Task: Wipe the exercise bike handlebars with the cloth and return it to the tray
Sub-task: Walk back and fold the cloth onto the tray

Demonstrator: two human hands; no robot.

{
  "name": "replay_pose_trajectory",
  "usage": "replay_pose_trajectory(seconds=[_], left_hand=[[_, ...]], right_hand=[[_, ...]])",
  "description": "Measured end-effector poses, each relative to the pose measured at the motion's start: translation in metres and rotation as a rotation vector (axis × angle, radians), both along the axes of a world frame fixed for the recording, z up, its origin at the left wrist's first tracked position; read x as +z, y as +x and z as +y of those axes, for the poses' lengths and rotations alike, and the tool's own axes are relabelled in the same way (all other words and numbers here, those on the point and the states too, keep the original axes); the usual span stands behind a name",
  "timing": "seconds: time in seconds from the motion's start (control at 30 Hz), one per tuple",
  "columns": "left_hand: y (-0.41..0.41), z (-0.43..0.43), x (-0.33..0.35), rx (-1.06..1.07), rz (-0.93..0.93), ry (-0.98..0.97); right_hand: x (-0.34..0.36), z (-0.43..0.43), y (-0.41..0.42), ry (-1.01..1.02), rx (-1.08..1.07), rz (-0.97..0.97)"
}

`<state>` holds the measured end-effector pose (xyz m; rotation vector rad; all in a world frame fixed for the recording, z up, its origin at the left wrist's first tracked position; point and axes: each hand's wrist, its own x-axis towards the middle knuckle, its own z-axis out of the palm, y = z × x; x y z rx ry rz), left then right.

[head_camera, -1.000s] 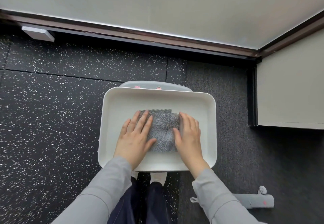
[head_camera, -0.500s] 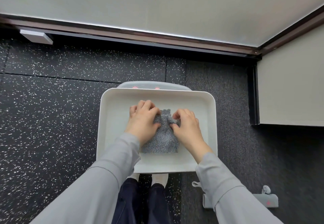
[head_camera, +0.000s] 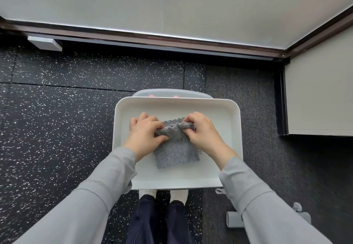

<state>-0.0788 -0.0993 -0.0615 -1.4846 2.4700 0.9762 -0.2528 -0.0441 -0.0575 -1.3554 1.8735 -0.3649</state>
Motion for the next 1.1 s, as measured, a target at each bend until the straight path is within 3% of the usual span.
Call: replay_pose_trajectory(seconds=[0.37, 0.47, 0.63, 0.73, 0.93, 1.1], left_hand=[[-0.004, 0.000, -0.002, 0.099, 0.112, 0.102], [-0.001, -0.002, 0.000, 0.106, 0.128, 0.079], [0.006, 0.002, 0.003, 0.153, 0.166, 0.082], [0.008, 0.001, 0.000, 0.153, 0.110, 0.071], [0.012, 0.000, -0.007, 0.154, -0.017, 0.060], [0.013, 0.000, -0.001, 0.283, 0.188, 0.158]], right_hand=[[0.008, -0.002, 0.000, -0.010, -0.019, -0.127], [0.004, -0.003, -0.001, 0.016, -0.067, -0.083], [-0.004, -0.013, 0.010, -0.038, 0.041, 0.042], [-0.009, -0.017, 0.015, 0.021, 0.055, 0.153], [-0.007, -0.016, 0.016, 0.080, 0.055, 0.167], [0.000, -0.001, 0.004, 0.044, -0.022, 0.109]])
